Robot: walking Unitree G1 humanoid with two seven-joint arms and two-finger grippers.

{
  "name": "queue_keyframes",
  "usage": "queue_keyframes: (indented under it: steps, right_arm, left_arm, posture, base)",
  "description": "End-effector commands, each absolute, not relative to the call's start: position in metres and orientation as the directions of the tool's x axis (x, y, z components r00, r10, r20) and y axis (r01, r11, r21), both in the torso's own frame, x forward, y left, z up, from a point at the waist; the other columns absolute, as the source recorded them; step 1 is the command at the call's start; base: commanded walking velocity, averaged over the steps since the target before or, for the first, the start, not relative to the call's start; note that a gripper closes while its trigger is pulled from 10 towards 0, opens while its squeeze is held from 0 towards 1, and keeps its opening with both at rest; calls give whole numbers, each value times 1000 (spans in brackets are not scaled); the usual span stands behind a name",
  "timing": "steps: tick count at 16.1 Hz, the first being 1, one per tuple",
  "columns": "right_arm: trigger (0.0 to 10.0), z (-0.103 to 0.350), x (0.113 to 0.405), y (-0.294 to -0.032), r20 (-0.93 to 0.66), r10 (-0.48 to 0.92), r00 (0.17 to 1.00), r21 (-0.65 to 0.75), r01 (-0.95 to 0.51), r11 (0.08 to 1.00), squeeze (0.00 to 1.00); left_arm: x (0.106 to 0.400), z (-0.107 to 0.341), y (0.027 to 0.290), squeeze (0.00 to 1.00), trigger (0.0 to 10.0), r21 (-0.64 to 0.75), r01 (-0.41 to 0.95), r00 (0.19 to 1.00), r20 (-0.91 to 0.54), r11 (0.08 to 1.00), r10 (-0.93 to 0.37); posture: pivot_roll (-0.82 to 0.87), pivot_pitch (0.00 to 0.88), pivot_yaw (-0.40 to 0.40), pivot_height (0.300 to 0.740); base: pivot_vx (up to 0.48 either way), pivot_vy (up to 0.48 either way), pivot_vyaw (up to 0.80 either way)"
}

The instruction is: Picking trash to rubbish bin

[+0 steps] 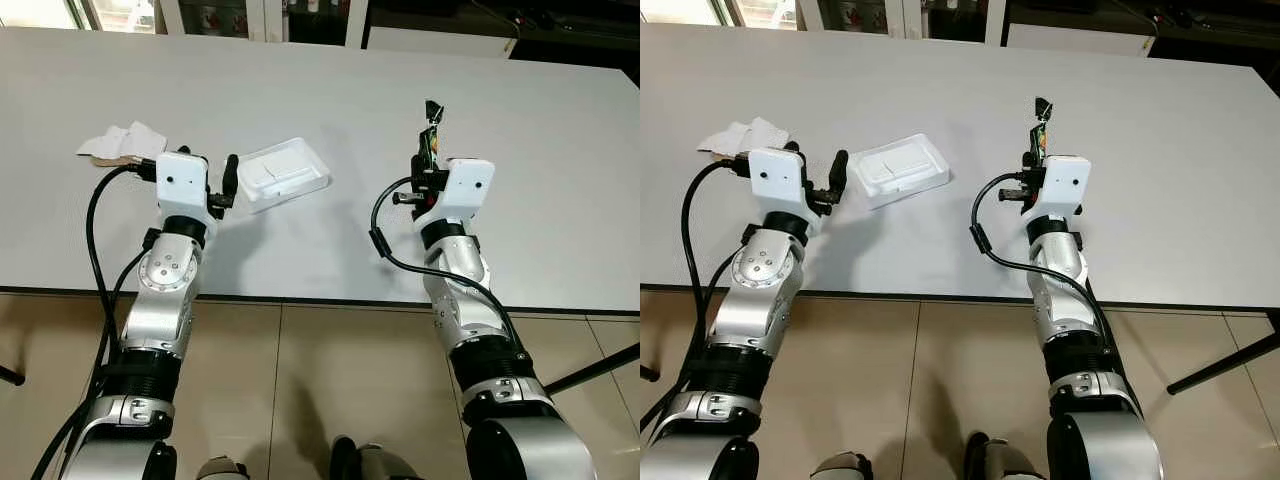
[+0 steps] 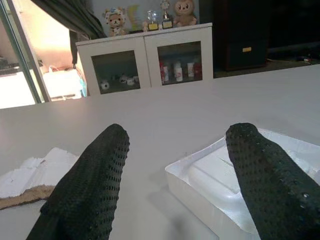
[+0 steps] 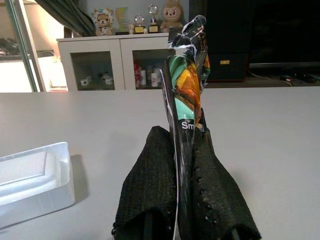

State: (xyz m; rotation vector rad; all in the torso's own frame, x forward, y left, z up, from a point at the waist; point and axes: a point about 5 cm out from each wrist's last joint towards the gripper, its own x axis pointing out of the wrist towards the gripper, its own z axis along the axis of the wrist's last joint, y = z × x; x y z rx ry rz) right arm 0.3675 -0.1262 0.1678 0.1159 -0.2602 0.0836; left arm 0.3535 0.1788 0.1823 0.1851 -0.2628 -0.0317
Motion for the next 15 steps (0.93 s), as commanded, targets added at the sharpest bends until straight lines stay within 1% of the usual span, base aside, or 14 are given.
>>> queue_keyframes:
  steps: [1, 15]
  right_arm:
    - [10000, 171, 369, -127, 268, 65, 961, 105, -97, 990, 0]
    - [10000, 170, 370, -127, 265, 71, 962, 103, -101, 990, 0]
  left_arm:
    - [355, 183, 179, 0, 10000, 192, -6, 964, 261, 981, -45]
    - [356, 182, 176, 0, 10000, 173, -20, 962, 273, 985, -29]
  posture:
    - [-8, 105, -44, 740]
    - [-14, 97, -45, 740]
  base:
    - [0, 0, 0]
    - [0, 0, 0]
